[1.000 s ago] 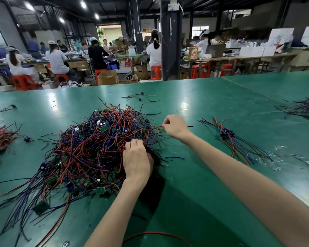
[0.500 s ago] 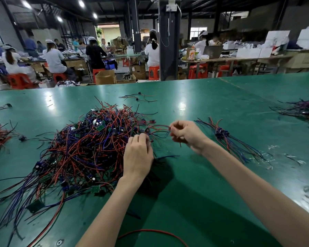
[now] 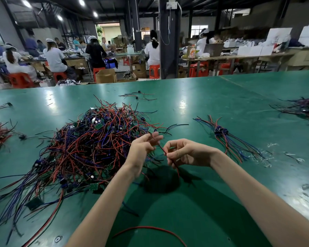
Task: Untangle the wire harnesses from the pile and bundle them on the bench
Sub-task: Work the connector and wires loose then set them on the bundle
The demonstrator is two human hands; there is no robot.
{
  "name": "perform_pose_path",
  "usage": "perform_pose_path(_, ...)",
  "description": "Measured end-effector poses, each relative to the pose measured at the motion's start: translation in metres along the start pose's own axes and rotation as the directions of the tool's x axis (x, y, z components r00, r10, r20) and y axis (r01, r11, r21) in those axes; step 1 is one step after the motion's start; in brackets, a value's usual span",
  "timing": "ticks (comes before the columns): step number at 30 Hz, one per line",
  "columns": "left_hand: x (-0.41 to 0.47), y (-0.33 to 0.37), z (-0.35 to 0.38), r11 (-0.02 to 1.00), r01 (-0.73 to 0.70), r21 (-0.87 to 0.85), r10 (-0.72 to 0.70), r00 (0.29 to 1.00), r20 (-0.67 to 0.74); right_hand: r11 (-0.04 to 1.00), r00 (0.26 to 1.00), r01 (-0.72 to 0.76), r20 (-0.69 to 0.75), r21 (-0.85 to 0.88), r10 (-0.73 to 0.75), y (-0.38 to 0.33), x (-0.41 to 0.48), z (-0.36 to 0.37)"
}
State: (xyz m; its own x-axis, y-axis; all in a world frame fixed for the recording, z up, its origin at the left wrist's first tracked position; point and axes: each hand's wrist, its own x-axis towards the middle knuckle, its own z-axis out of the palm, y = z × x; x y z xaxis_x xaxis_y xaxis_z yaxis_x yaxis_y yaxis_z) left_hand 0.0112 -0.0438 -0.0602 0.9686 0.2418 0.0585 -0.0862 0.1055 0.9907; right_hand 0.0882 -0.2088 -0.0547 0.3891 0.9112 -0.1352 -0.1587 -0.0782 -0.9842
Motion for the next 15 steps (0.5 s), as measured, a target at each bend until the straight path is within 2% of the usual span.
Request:
perform_pose_path(1,-0.002,0.003,-0.001,0.961,0.093,-0.259,-0.076,0.994,0.075,1.0,1.0,0.004,0.022,-0.006,-0.004,0.0,-0.001,0.0)
perform_pose_path(2,-0.004,0.007,-0.002,0.884,0.179,-0.432,-0.128,0.981,0.145,1.0,0.999,0.007,0.048,-0.005,-0.006,-0.001,-0.002,0.0)
perform_pose_path(4,-0.007,0.011,-0.002,0.79,0.283,-0.544,-0.191,0.957,0.22,1.0,0.996,0.006,0.095,-0.004,-0.006,-0.001,-0.004,-0.001)
perform_pose_path(7,-0.008,0.012,0.005,0.782,0.334,-0.526,-0.24,0.941,0.239,0.999,0.993,-0.012,0.118,-0.049,0.018,-0.003,-0.008,-0.003)
perform_pose_path(9,-0.01,0.011,0.01,0.826,0.292,-0.481,-0.209,0.953,0.22,0.997,0.999,-0.019,0.044,-0.068,0.022,-0.004,-0.008,-0.004)
perform_pose_path(12,-0.013,0.005,0.015,0.946,0.135,-0.296,-0.085,0.981,0.174,0.999,0.993,-0.023,-0.112,0.028,0.026,-0.005,-0.004,-0.004)
perform_pose_path(15,-0.017,0.0,0.02,0.997,0.049,-0.068,-0.038,0.988,0.151,0.993,0.984,0.023,-0.176,0.12,-0.001,-0.005,-0.001,-0.004)
